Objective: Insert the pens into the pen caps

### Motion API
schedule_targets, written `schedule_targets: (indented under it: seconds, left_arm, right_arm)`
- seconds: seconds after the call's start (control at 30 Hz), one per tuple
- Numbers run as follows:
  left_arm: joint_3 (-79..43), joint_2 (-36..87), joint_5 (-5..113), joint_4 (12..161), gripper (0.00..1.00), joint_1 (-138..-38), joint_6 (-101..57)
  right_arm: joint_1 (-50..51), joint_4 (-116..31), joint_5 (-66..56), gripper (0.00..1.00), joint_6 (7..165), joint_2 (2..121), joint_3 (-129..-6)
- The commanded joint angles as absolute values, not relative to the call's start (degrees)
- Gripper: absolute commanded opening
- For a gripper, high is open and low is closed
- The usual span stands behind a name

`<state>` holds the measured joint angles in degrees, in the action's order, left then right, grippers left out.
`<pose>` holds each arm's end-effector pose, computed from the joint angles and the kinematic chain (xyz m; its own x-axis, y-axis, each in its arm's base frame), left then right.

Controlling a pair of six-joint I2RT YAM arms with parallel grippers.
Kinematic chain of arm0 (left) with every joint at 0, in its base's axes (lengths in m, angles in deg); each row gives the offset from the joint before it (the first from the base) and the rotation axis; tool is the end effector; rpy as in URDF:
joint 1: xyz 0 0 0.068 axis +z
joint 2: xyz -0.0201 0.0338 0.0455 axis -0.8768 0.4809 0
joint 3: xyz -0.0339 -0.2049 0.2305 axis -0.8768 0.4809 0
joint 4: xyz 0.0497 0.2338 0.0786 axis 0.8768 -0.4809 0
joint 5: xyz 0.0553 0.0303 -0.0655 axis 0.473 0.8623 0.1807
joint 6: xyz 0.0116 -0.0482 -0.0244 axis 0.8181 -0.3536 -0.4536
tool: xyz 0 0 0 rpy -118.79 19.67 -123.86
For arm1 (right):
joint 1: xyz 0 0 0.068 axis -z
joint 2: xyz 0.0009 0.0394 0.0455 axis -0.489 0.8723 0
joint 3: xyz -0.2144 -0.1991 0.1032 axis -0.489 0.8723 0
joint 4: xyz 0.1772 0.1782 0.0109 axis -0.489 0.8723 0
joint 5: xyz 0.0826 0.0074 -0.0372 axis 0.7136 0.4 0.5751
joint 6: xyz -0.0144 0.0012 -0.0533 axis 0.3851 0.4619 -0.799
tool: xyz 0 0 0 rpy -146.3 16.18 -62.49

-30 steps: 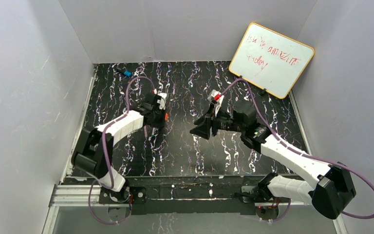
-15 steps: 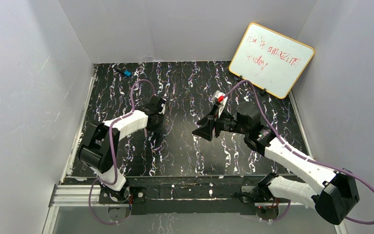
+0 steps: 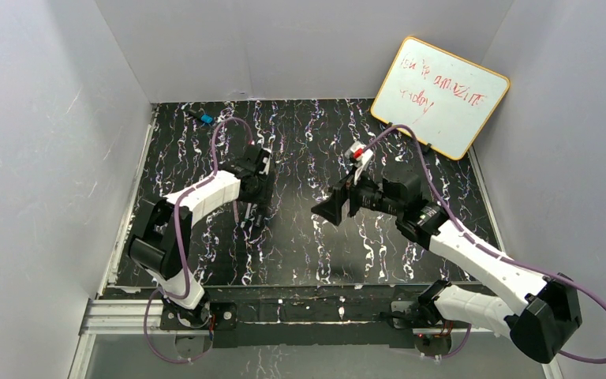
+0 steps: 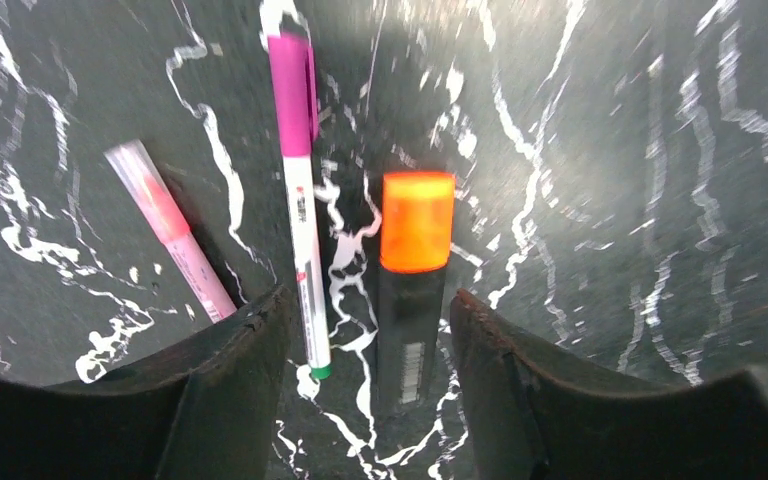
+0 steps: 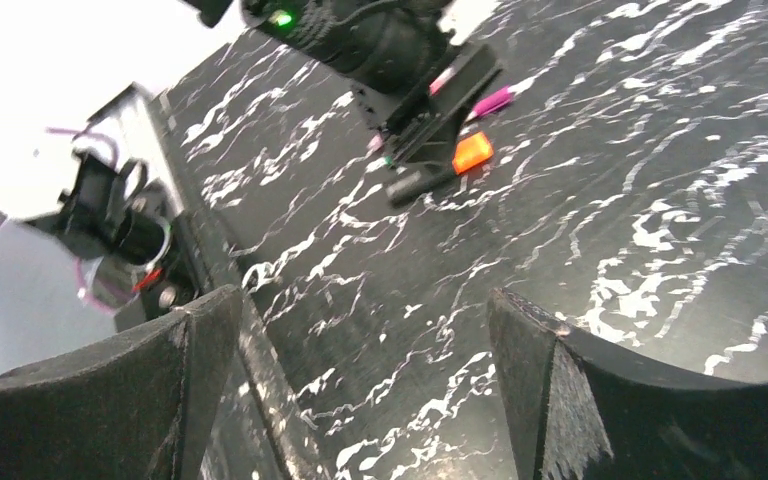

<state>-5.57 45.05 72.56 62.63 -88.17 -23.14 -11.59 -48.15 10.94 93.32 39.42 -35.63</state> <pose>0.2996 -0.1447 0.2376 -0.8038 0.1663 -0.5712 0.1886 0.9818 0.0204 0.1525 0.1515 0.3489 -0.3499 -0.0100 -0.9367 -0.8356 0.4555 0.3073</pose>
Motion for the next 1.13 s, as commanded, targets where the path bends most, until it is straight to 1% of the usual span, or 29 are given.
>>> schedule_targets:
  seconds: [0.0,0.1,0.17,0.2,0.23,0.27,0.33,0.43,0.53,0.7,0.9,1.1]
  left_arm:
    - [-14.2,41.6,74.2,59.4,0.59,-88.3,-20.8]
    - [-18.8,37.5,72.8,58.5,0.62,-87.8,-18.5]
    - [-19.6,33.5,71.0,59.5,0.67,-86.3,-17.2]
    - [-19.3,31.3,69.0,60.5,0.69,-84.9,-16.5]
    - [-18.2,28.6,67.2,62.0,0.92,-83.0,-15.9]
    - [-17.0,26.1,66.5,63.7,0.98,-81.0,-15.6]
    - [-13.4,20.1,65.9,68.2,0.98,-76.9,-15.6]
    - [-9.0,15.6,70.4,73.1,0.98,-74.6,-15.7]
    - [-5.6,13.3,73.7,77.3,0.98,-72.9,-17.0]
    - [-2.5,12.7,70.8,81.1,0.98,-69.3,-18.7]
    - [-2.2,13.8,68.0,81.6,0.98,-68.4,-19.0]
    - [-2.2,13.4,67.2,81.8,0.98,-68.3,-18.7]
  right_arm:
    - [-11.2,-46.4,-3.1,0.99,95.4,39.9,-44.2]
    - [-9.9,-40.3,-9.6,0.99,98.0,44.4,-51.1]
    - [-6.8,-36.6,-8.2,0.99,101.6,48.5,-55.9]
    - [-3.5,-35.7,-5.7,0.99,104.0,50.3,-57.4]
    - [-0.9,-35.8,-1.1,0.99,105.9,51.7,-58.5]
    - [1.6,-37.0,3.0,0.99,106.8,52.7,-59.0]
    - [4.9,-39.7,6.3,0.99,107.8,53.9,-58.8]
    - [9.1,-38.9,5.7,0.99,107.8,56.4,-60.8]
    - [10.9,-38.2,4.1,0.99,105.6,58.2,-61.9]
    - [11.8,-37.4,2.5,0.99,102.6,60.0,-62.4]
    - [11.8,-42.5,3.6,0.99,104.4,60.0,-58.4]
    - [11.8,-42.3,1.0,0.99,102.7,58.9,-58.2]
